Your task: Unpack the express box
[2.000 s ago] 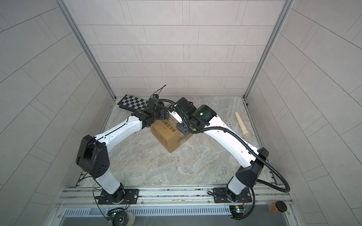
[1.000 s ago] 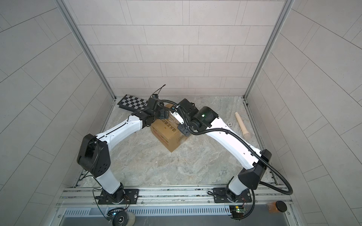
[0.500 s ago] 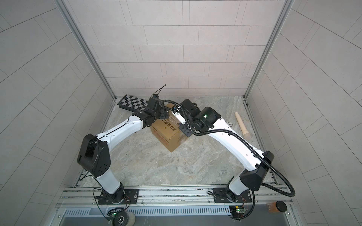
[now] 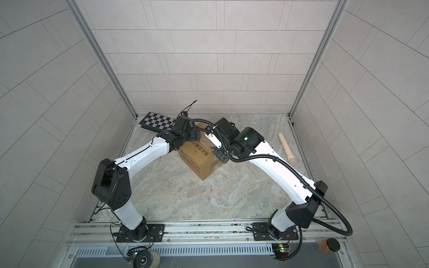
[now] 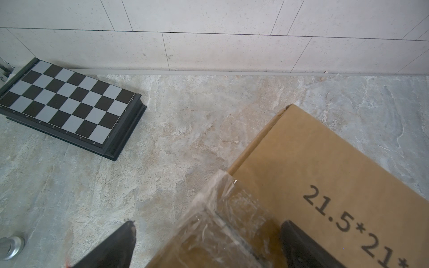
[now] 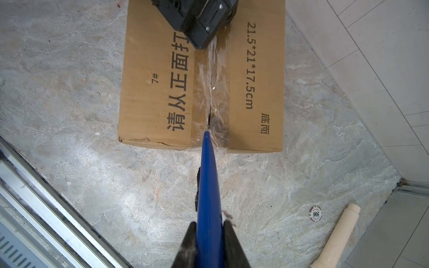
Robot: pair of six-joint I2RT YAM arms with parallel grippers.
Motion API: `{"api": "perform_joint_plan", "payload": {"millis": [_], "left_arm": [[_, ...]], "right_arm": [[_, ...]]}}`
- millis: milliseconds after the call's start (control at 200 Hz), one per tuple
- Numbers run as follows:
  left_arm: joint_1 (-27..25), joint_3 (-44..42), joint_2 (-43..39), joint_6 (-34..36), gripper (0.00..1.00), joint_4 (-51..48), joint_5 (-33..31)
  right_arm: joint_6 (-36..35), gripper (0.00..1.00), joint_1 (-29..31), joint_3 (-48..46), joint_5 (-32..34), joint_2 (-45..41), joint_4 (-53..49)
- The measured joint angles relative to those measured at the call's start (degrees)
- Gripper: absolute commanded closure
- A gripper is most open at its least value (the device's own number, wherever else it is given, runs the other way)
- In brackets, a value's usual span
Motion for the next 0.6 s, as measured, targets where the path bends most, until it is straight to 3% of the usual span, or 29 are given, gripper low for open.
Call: {"api": "perform_joint_plan", "payload": {"millis": [601], "left_arm": [[0.0, 0.0, 0.3, 0.0, 0.0, 0.3, -0.2]], "right_arm": [[0.7, 1.0, -0.4, -0.4, -0.2, 2.0, 2.6]]}}
